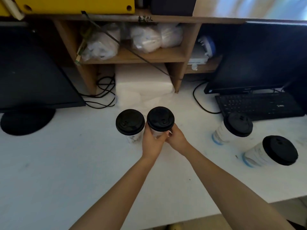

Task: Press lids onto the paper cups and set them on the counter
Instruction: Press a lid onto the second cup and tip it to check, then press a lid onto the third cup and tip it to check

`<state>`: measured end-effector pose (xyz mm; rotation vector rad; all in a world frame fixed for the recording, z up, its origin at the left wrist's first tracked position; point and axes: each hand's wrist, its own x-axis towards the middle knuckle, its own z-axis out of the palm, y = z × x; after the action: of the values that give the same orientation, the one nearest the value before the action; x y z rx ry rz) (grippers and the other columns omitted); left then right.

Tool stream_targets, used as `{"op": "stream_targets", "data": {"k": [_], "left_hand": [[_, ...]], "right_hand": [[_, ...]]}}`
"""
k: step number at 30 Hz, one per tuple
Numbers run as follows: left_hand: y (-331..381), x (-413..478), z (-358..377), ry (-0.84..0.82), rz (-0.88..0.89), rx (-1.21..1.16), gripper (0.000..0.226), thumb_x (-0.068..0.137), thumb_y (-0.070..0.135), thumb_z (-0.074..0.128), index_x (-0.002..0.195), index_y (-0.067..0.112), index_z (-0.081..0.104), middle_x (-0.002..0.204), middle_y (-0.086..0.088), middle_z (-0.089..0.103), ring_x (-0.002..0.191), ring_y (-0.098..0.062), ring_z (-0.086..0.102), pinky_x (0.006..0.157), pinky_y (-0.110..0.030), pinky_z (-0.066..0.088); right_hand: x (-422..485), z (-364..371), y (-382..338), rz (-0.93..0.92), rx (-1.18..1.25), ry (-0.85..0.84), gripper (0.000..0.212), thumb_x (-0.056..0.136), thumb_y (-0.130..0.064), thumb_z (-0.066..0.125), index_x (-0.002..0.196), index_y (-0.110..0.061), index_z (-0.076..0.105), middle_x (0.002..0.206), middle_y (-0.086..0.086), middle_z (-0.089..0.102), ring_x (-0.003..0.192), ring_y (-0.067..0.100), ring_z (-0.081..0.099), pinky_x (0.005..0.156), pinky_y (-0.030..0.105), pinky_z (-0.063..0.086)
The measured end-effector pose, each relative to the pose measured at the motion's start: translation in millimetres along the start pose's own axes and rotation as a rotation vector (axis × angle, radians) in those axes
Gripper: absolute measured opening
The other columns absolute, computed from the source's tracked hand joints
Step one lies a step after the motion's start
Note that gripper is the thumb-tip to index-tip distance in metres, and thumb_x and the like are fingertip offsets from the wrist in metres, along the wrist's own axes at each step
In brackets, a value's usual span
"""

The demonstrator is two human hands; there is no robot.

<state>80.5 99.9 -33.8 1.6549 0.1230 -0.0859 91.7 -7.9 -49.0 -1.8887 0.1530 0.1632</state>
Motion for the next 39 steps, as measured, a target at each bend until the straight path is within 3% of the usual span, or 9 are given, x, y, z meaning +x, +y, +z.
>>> {"op": "stream_targets", "data": {"k": [6, 10, 14, 19, 22, 28, 32, 35, 39], "left_hand": [[2, -3, -3, 0.019, -0.063, 0.066, 0.061, 0.082, 0.024, 0.070, 0.135, 0.017, 0.041, 0.119, 0.009, 0.053, 0.110, -0.005, 0.051, 0.075, -0.001, 0.039], [-1, -14, 1, -0.002, -0.426, 0.003, 0.048, 0.091, 0.033, 0.057, 0.130, 0.009, 0.043, 0.121, -0.001, 0.051, 0.115, -0.021, 0.052, 0.084, -0.027, 0.041], [-6, -29, 11, -0.058, -0.634, -0.103, 0.045, 0.094, 0.020, 0.050, 0.136, 0.008, 0.042, 0.132, -0.013, 0.049, 0.102, -0.025, 0.051, 0.097, -0.038, 0.045], [9, -28, 46, -0.246, -0.542, 0.059, 0.043, 0.091, 0.011, 0.051, 0.134, 0.012, 0.046, 0.116, -0.008, 0.051, 0.096, -0.020, 0.050, 0.095, -0.038, 0.046], [19, -17, 78, -0.370, -0.466, 0.210, 0.050, 0.090, 0.015, 0.055, 0.138, 0.014, 0.041, 0.135, -0.011, 0.048, 0.107, -0.022, 0.051, 0.098, -0.035, 0.044], [46, 3, 141, -0.590, -0.251, 0.325, 0.080, 0.083, 0.012, 0.067, 0.148, 0.023, 0.021, 0.152, -0.007, 0.031, 0.135, -0.023, 0.036, 0.096, -0.027, 0.037], [61, 14, 170, -0.718, -0.160, 0.296, 0.094, 0.078, -0.001, 0.068, 0.149, 0.025, 0.014, 0.154, -0.004, 0.026, 0.140, -0.022, 0.026, 0.104, -0.033, 0.034], [64, 20, 184, -0.808, -0.117, 0.259, 0.094, 0.071, -0.011, 0.067, 0.146, 0.027, 0.023, 0.141, 0.000, 0.041, 0.135, -0.019, 0.034, 0.097, -0.027, 0.038], [61, 27, 189, -0.826, -0.116, 0.183, 0.091, 0.069, -0.013, 0.069, 0.143, 0.022, 0.029, 0.135, 0.001, 0.047, 0.124, -0.014, 0.044, 0.094, -0.026, 0.044]], "right_hand": [[-2, -1, -11, 0.031, 0.014, -0.077, 0.059, 0.080, 0.006, 0.067, 0.126, -0.020, 0.042, 0.116, -0.007, 0.051, 0.105, 0.005, 0.051, 0.075, 0.004, 0.044], [-6, -18, -22, 0.171, 0.024, -0.195, 0.065, 0.082, 0.002, 0.066, 0.139, -0.013, 0.039, 0.135, 0.000, 0.048, 0.117, 0.016, 0.050, 0.069, 0.011, 0.049], [-15, -50, -27, 0.309, -0.054, -0.248, 0.059, 0.087, -0.005, 0.063, 0.140, -0.014, 0.040, 0.138, 0.005, 0.046, 0.117, 0.019, 0.050, 0.090, 0.024, 0.044], [-53, -104, -16, 0.507, -0.154, -0.219, 0.041, 0.090, -0.021, 0.061, 0.128, -0.010, 0.053, 0.124, 0.007, 0.057, 0.109, 0.019, 0.056, 0.097, 0.037, 0.049], [-75, -130, -7, 0.590, -0.217, -0.130, 0.038, 0.091, -0.026, 0.059, 0.124, -0.008, 0.055, 0.122, 0.009, 0.057, 0.101, 0.019, 0.054, 0.092, 0.035, 0.048], [-89, -168, 4, 0.640, -0.167, 0.117, 0.062, 0.090, -0.027, 0.059, 0.143, -0.011, 0.030, 0.122, 0.010, 0.049, 0.097, 0.021, 0.048, 0.086, 0.037, 0.048], [-82, -185, 12, 0.574, -0.056, 0.369, 0.068, 0.084, -0.024, 0.067, 0.136, -0.004, 0.028, 0.133, 0.014, 0.049, 0.110, 0.028, 0.053, 0.084, 0.035, 0.047], [-74, -192, 10, 0.463, -0.002, 0.468, 0.070, 0.082, -0.015, 0.069, 0.139, -0.007, 0.029, 0.128, 0.011, 0.054, 0.114, 0.028, 0.054, 0.080, 0.030, 0.042], [-64, -197, 21, 0.307, 0.069, 0.488, 0.083, 0.074, -0.011, 0.077, 0.142, -0.014, 0.030, 0.130, 0.006, 0.054, 0.120, 0.024, 0.052, 0.097, 0.036, 0.046]]}}
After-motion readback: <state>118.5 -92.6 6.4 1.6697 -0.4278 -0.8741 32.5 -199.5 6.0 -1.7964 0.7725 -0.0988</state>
